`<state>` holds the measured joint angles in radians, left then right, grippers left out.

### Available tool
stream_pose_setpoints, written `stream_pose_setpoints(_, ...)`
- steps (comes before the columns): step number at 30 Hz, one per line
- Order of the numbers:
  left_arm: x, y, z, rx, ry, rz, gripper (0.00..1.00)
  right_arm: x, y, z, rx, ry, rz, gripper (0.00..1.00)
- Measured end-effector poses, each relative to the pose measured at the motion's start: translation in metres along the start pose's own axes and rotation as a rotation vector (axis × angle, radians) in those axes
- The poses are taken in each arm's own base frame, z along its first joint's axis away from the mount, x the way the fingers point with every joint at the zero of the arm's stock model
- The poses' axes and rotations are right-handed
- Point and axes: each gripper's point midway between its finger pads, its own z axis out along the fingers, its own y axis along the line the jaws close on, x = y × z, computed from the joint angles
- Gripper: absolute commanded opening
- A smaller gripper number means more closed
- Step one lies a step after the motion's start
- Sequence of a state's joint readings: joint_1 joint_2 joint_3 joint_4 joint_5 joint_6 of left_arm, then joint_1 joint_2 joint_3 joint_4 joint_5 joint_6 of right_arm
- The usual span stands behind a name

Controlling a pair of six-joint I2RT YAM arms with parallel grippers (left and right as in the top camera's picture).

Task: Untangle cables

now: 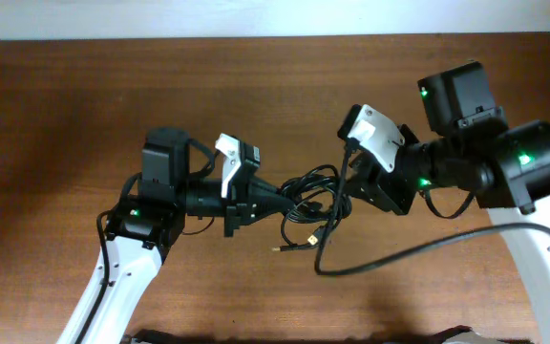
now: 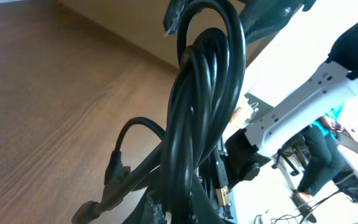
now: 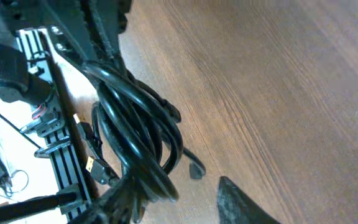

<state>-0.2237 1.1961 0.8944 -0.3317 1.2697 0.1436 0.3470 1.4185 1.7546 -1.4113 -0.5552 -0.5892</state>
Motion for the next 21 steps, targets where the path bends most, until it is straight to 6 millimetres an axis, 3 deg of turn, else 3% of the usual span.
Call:
stream_pose_setpoints(7, 0.002, -0.018, 0.011, 0.085, 0.014, 0.025, 0.0, -0.009, 0.022, -0.007, -0.074, -0.063, -0.098, 0.38)
stream_pose_setpoints(10, -0.001, -0.025, 0.017, 0.113, 0.013, 0.071, 0.0, -0.012, 0.035, -0.003, -0.11, -0.063, -0.147, 0.29)
stream_pose_setpoints(16, -0.009, -0.025, 0.018, 0.117, -0.003, 0.08, 0.0, -0.01, 0.038, -0.004, -0.116, -0.056, -0.163, 0.04)
stream_pose_setpoints(21, -0.007, -0.016, 0.019, 0.067, 0.006, 0.004, 0.0, -0.01, 0.037, -0.006, -0.103, -0.057, -0.167, 0.04)
